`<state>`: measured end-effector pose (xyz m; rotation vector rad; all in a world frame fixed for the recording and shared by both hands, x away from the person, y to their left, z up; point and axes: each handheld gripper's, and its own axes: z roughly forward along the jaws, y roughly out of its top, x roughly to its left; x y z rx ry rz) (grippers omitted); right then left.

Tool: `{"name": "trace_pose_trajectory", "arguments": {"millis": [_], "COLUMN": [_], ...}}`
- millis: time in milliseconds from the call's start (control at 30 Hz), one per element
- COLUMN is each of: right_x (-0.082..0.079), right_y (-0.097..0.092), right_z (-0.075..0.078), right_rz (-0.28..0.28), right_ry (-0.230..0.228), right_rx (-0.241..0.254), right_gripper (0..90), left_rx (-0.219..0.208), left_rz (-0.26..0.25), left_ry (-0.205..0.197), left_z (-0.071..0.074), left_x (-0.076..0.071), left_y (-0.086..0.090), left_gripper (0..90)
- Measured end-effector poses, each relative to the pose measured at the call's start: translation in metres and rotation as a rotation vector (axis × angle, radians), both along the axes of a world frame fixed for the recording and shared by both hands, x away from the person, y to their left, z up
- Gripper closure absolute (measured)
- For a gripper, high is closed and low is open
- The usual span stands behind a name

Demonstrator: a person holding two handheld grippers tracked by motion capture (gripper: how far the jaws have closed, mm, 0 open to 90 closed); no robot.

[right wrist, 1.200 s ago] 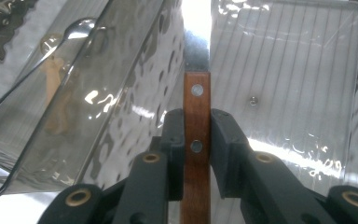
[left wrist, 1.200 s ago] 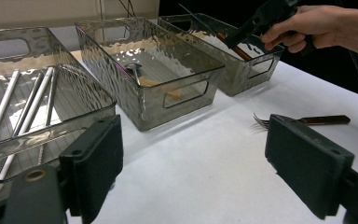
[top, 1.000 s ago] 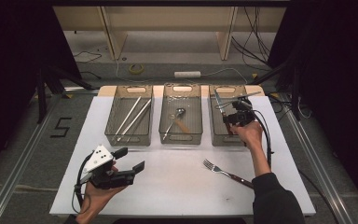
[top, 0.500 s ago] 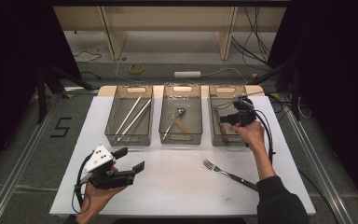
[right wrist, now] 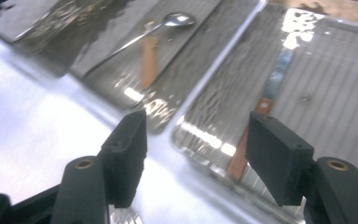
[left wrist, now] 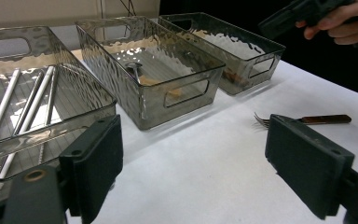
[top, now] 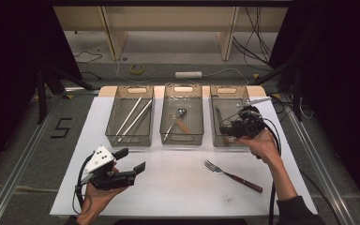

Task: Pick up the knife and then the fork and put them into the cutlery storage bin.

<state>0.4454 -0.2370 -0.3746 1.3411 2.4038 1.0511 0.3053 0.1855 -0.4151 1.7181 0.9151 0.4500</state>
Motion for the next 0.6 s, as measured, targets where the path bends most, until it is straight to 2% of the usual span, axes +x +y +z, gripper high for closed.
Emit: {"name": "trace_pose_trajectory", "arguments": {"millis": [167, 300, 367, 600], "right_x": [-0.023, -0.041, -0.048, -0.059], "right_y": [-0.002, -0.006, -0.009, -0.015], "right_z": [0.001, -0.004, -0.007, -0.017], "right_rz": [0.072, 0.098, 0.107, 0.120], "right_ry": [-0.008, -0.008, -0.002, 0.023], "right_rx": [-0.016, 0.004, -0.007, -0.028], "right_gripper": [35.6, 34.8, 34.7, 33.9], "left_rx": [-0.001, -0.001, -0.001, -0.004], "left_rz": [0.001, 0.000, -0.001, -0.001], "left_ry": [0.001, 0.001, -0.002, -0.005], "left_z": [0.000, 0.000, 0.001, 0.001], "left_x": [0.000, 0.000, -0.001, -0.002], "left_y": [0.000, 0.000, 0.000, 0.000], "left_gripper": [18.6, 18.6, 18.6, 18.6]}}
